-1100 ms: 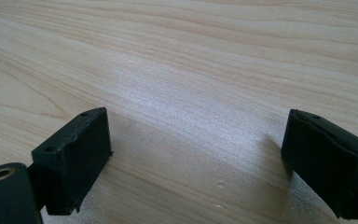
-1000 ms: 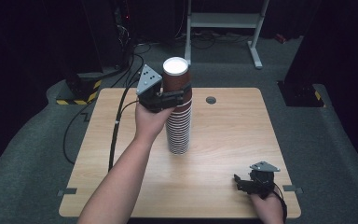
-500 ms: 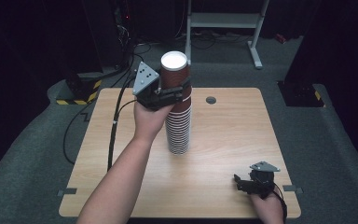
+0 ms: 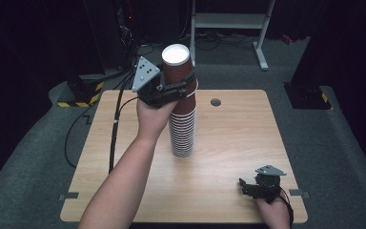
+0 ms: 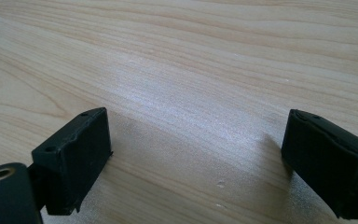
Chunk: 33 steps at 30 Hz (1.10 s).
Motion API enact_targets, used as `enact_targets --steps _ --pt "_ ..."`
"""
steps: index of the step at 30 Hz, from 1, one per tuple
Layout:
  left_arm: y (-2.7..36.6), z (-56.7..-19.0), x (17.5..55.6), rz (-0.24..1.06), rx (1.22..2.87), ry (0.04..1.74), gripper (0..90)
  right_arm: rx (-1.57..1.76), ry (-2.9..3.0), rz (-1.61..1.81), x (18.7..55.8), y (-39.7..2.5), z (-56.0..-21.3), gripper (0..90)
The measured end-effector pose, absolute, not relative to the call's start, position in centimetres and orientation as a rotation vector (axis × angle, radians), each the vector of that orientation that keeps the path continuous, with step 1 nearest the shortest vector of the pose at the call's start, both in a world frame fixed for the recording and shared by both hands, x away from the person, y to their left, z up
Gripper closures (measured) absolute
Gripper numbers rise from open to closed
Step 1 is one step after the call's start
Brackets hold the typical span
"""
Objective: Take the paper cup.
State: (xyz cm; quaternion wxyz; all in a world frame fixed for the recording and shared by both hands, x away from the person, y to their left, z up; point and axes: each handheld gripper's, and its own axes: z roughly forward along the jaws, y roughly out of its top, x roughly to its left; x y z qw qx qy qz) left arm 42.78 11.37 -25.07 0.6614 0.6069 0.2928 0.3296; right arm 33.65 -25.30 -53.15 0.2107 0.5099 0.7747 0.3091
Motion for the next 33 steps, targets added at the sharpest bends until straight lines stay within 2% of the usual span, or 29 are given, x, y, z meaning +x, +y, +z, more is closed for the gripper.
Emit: enact_targets --steps 33 --pt "11.8 -22.1 41.2 0.813 1.303 0.614 17.9 1.417 2.154 0.86 33.6 -25.3 -53.2 7.8"
